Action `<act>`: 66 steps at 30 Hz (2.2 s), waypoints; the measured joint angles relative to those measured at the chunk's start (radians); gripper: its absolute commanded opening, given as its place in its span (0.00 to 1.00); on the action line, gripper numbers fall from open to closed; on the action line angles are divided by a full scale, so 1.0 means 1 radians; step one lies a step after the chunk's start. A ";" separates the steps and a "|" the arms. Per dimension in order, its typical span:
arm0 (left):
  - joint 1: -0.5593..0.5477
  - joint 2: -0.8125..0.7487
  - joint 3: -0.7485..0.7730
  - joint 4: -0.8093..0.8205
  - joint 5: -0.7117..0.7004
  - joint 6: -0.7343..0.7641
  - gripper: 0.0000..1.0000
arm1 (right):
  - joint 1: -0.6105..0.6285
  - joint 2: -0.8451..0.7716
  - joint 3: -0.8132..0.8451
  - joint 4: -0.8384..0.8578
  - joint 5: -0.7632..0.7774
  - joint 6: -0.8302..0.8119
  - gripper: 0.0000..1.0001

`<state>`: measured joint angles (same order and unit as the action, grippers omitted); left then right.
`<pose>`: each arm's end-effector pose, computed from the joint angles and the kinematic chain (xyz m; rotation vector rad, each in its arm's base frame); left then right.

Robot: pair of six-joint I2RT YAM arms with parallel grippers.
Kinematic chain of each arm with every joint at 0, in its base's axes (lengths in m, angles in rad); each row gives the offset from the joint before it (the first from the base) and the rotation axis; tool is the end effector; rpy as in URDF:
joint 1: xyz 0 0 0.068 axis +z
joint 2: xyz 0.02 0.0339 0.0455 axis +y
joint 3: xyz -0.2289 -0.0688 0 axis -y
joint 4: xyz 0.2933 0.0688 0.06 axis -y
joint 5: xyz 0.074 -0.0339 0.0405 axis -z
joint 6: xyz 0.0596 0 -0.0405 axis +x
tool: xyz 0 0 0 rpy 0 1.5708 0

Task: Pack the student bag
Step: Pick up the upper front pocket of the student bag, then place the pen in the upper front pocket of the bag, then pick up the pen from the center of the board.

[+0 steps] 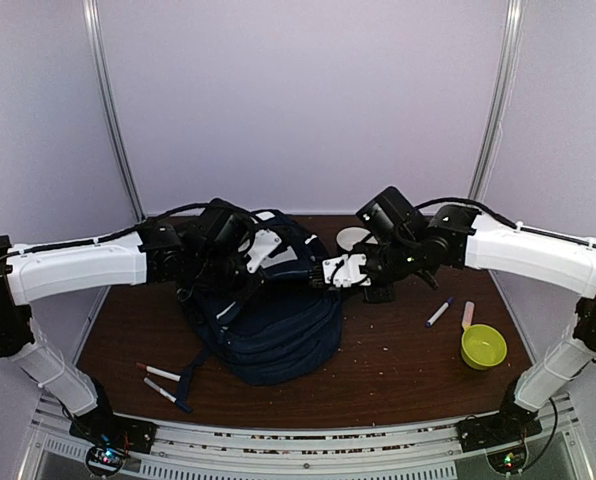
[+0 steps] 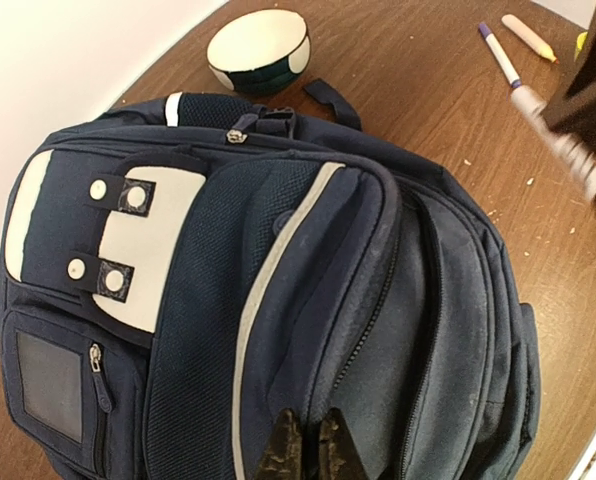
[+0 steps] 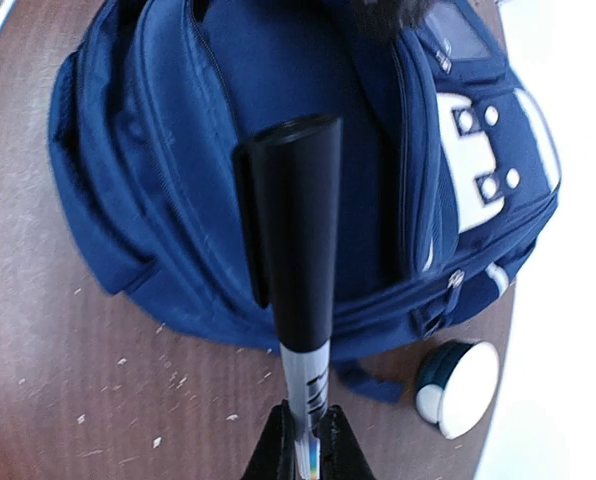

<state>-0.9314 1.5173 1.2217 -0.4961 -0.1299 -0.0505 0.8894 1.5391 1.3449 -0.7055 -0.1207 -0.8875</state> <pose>0.2445 -0.3158 0.2193 0.9560 2.1771 -0.3237 0.2432 0.3113 0.2403 -1.9472 1.5153 0.1499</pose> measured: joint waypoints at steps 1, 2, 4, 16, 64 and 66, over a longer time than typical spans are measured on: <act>0.003 -0.005 0.000 -0.001 0.006 -0.001 0.00 | 0.018 0.014 0.007 0.018 0.022 -0.007 0.00; 0.004 -0.008 0.001 -0.002 0.014 -0.002 0.00 | 0.040 0.030 0.013 0.046 0.050 -0.019 0.00; 0.009 -0.015 0.002 -0.003 0.033 -0.005 0.00 | 0.069 0.059 0.016 0.093 0.095 -0.039 0.00; 0.058 -0.065 -0.001 -0.008 0.126 -0.037 0.00 | 0.162 0.263 0.064 0.317 0.276 -0.181 0.00; 0.097 -0.101 -0.102 0.106 0.245 -0.072 0.00 | -0.365 -0.085 -0.220 -0.254 -0.051 -0.249 0.24; 0.097 -0.097 -0.102 0.106 0.248 -0.072 0.00 | -0.426 -0.071 -0.221 -0.276 -0.041 -0.305 0.27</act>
<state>-0.8345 1.4200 1.1194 -0.3897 0.1184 -0.1226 0.4633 1.4681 1.1240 -0.9817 -0.1619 -1.1923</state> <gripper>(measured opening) 0.026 0.242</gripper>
